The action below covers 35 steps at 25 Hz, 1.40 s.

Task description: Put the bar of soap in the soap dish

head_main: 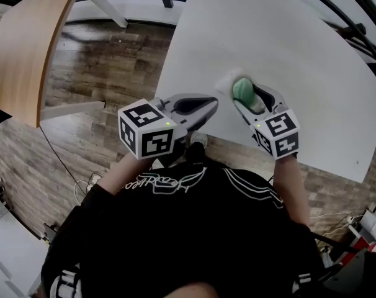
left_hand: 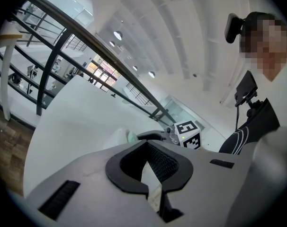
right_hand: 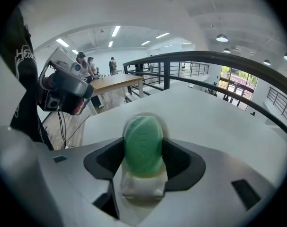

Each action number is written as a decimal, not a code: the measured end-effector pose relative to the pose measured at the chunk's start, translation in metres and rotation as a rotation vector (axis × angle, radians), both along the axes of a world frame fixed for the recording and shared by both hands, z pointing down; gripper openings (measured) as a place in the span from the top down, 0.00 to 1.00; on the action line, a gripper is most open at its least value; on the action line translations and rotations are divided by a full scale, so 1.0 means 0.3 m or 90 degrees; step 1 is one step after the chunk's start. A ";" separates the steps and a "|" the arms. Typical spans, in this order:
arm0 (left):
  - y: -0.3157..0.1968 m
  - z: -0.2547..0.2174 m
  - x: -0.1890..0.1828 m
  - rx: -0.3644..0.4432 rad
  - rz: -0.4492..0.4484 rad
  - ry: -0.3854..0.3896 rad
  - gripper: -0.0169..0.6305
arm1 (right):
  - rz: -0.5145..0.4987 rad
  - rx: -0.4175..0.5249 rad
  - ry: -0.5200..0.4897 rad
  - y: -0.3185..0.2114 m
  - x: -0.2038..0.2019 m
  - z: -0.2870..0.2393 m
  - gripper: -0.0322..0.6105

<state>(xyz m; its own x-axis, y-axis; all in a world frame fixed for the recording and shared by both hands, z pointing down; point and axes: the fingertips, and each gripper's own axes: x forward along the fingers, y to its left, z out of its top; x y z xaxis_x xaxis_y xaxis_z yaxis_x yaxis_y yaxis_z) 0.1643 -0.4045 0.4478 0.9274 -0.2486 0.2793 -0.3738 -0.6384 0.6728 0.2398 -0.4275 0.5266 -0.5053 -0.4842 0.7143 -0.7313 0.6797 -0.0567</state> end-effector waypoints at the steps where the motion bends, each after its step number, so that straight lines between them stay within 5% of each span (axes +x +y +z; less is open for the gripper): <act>1: -0.004 0.002 0.000 -0.002 -0.001 0.000 0.96 | 0.000 -0.006 -0.005 -0.002 0.002 0.002 0.60; 21: 0.008 0.011 -0.038 -0.004 -0.006 -0.003 0.96 | -0.017 -0.015 0.001 0.003 -0.002 0.022 0.60; 35: 0.085 -0.041 -0.092 0.016 0.001 -0.015 0.96 | 0.018 0.116 0.005 0.023 -0.018 -0.127 0.59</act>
